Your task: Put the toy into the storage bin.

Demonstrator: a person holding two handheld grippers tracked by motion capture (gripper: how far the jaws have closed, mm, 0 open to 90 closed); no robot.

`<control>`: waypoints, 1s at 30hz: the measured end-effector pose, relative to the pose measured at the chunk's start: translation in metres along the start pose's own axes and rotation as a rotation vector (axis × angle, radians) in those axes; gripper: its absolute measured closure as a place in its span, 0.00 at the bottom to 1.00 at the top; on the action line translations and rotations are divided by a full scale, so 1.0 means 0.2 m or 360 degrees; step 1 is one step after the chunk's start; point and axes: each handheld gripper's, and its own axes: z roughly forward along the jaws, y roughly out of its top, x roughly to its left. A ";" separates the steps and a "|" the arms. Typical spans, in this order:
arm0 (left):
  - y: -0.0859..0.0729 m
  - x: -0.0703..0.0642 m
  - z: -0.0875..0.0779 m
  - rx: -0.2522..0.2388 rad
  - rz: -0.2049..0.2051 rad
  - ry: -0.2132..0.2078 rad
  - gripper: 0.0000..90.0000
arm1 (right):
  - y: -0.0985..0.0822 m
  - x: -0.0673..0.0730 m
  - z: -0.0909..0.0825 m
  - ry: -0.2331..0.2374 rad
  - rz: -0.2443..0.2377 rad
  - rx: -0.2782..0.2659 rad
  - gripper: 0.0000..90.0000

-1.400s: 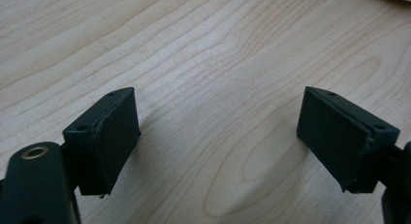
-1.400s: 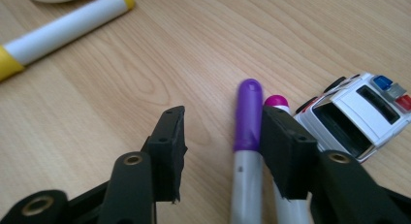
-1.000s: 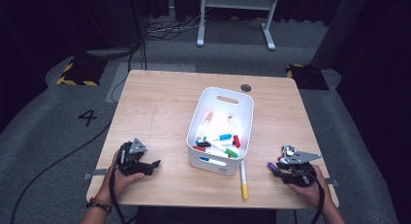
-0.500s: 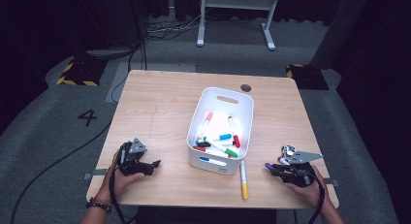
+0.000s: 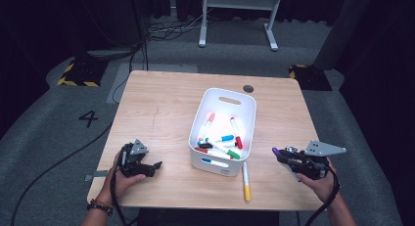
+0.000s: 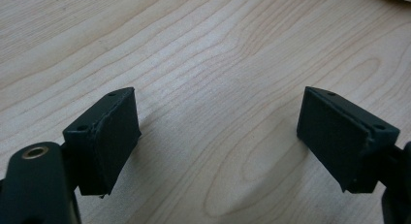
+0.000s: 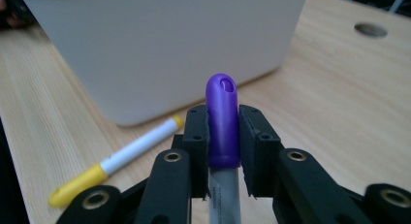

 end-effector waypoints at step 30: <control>0.00 0.00 0.00 -0.0001 -0.0006 -0.0001 0.17 | 0.65 0.12 0.13 0.0056 -0.0283 -0.0056 0.83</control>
